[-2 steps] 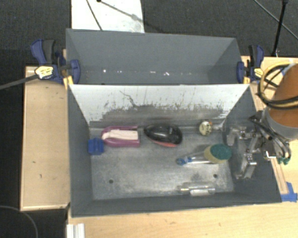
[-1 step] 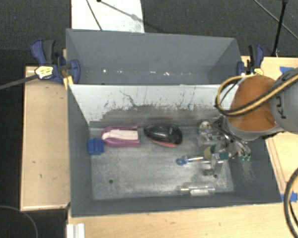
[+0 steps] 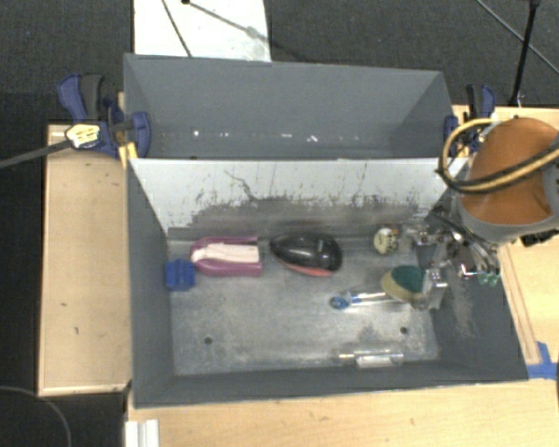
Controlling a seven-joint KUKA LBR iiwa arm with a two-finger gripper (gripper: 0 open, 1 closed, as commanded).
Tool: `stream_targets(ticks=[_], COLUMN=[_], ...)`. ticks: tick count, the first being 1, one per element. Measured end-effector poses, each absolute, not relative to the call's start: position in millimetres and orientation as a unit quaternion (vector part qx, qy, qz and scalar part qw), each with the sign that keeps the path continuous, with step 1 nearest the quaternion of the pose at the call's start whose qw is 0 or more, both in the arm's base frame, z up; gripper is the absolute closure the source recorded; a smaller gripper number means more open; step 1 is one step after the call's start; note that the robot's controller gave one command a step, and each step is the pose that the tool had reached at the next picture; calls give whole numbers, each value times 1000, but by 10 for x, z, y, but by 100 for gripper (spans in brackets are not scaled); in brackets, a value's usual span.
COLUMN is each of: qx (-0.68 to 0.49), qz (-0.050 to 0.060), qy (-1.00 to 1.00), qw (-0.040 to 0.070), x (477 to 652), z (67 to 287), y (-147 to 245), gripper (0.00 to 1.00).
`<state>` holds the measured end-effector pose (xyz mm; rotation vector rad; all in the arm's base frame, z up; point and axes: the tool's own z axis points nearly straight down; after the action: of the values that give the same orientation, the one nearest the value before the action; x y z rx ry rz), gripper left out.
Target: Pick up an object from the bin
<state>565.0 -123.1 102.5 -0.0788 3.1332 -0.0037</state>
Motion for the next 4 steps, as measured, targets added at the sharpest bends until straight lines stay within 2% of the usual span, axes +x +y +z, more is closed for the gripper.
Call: stream_targets(ticks=[1, 2, 3, 4], qx=[53, -15, -17, -18], qz=[1, 0, 0, 0], qy=[999, 1000, 1000, 1000], qw=[1, 0, 1, 1], x=[5609, 5278, 5286, 5285], z=[1005, 700, 706, 704], y=[-885, -990, -989, -989], gripper=[0, 0, 0, 100])
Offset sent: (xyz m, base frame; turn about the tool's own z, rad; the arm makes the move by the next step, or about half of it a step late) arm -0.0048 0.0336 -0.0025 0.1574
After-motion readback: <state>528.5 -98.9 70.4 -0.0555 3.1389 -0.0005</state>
